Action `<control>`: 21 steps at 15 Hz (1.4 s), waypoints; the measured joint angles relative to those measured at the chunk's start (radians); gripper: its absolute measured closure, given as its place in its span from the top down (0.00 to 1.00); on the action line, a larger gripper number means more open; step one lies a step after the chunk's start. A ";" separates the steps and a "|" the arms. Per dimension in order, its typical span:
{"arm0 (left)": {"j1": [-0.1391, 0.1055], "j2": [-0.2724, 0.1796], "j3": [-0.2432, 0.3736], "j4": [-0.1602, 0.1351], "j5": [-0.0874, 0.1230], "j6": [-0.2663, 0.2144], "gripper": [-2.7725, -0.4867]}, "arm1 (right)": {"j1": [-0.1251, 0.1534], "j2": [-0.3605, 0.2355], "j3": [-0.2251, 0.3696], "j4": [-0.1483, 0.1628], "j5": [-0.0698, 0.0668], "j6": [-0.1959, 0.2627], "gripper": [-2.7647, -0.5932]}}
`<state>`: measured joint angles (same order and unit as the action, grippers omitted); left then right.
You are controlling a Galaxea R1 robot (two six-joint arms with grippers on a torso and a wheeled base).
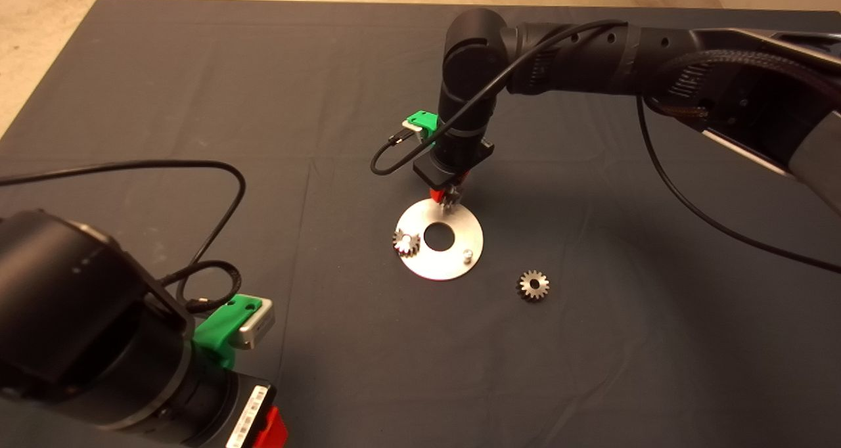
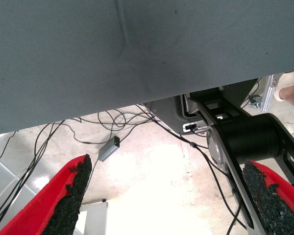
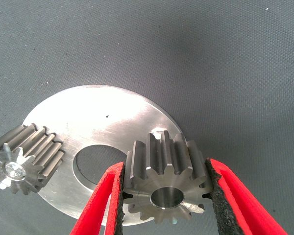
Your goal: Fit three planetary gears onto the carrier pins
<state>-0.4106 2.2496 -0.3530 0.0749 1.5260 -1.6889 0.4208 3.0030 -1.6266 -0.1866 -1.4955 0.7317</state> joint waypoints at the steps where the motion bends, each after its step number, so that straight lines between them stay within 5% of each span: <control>1: 0.000 0.000 0.000 0.000 0.000 0.000 0.75 | 0.000 0.000 0.000 0.000 0.000 0.000 0.18; 21: 0.000 0.000 0.000 0.000 0.000 0.003 0.75 | -0.003 0.000 0.000 0.000 0.001 0.000 0.18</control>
<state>-0.4106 2.2496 -0.3530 0.0749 1.5260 -1.6862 0.4181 3.0030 -1.6270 -0.1866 -1.4940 0.7314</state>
